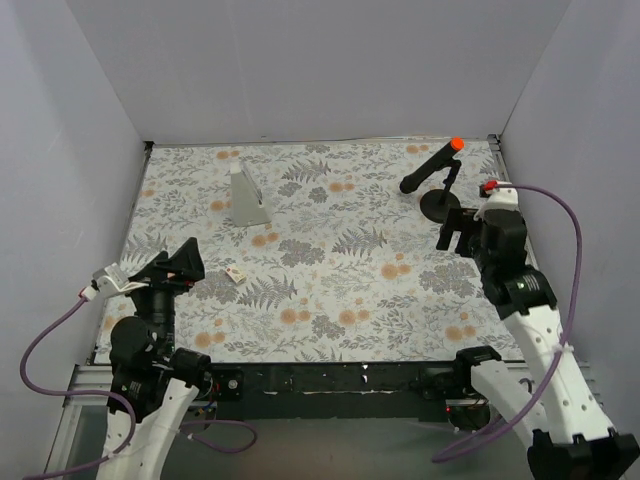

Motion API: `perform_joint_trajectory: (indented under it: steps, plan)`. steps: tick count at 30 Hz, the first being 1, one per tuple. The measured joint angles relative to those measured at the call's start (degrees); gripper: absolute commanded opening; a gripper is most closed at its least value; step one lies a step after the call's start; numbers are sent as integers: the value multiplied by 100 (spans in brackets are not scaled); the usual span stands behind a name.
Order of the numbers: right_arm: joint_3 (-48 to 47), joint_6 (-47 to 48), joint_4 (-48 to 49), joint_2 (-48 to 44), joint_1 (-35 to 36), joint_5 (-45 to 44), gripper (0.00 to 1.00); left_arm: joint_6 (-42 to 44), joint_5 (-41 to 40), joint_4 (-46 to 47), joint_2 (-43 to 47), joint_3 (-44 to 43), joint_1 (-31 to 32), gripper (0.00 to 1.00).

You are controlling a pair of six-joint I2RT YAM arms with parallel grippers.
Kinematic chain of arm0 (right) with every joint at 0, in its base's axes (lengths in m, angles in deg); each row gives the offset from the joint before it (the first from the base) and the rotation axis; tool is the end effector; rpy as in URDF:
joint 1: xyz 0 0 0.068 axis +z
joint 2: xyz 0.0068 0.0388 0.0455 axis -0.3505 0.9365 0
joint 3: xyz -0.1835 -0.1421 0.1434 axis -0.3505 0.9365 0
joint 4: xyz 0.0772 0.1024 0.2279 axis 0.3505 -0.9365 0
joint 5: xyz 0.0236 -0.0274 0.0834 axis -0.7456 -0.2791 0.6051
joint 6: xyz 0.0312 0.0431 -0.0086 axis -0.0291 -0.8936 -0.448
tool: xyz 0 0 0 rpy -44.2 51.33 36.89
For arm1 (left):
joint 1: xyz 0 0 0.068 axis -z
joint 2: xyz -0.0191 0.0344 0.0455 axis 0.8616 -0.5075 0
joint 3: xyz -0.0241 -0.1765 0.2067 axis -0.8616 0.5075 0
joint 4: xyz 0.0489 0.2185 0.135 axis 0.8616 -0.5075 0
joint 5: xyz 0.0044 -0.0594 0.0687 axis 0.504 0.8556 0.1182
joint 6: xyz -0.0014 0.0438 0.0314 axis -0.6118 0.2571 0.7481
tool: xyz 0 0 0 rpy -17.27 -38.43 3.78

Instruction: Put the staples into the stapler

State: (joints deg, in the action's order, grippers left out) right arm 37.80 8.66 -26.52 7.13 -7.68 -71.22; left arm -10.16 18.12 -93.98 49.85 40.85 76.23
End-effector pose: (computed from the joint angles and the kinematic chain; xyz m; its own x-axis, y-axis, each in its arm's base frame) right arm 0.1560 0.0260 0.3336 -0.3028 0.0956 -0.9483 0.0837 0.9938 0.0735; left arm 0.0517 -0.0011 0.3097 0.1638 -0.9489 -0.2697 0.1477 0.2939 -0.9444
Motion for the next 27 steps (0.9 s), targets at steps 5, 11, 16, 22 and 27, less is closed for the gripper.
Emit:
perform_joint_trajectory:
  steps: [5, 11, 16, 22, 27]
  plan:
    - [-686, -321, -702, 1604, -4, -389, 98, -269, 17, -448, -42, -59, 109, 98]
    - [-1119, -704, -1060, 2861, -190, -647, 98, -356, 83, -675, -55, -76, 245, 98]
    - [-1495, -809, -1145, 3386, -197, -522, 98, -365, 105, -706, -59, -127, 339, 98]
    - [-1497, -817, -1102, 3381, -197, -249, 98, -570, 92, -793, -715, -170, 374, 98]
    - [-1123, -745, -977, 2975, -195, 59, 98, -1043, 114, -1198, -2566, -433, 374, 98]
